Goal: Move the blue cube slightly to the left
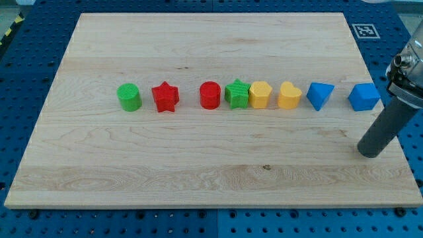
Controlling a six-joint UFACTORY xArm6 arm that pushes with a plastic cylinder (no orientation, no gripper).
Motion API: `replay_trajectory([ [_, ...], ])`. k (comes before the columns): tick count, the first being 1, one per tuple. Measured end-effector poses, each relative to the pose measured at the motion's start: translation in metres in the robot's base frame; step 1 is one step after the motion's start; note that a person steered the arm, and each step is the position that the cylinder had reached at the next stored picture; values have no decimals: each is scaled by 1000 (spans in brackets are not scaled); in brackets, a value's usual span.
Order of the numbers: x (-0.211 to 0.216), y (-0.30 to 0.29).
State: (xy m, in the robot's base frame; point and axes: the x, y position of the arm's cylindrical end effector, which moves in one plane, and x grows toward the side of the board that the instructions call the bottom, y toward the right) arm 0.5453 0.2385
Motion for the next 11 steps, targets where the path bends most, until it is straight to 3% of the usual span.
replay_trajectory([
  [4,-31,11],
  [6,-43,69],
  [7,-78,84],
  [8,-91,84],
  [11,-94,6],
])
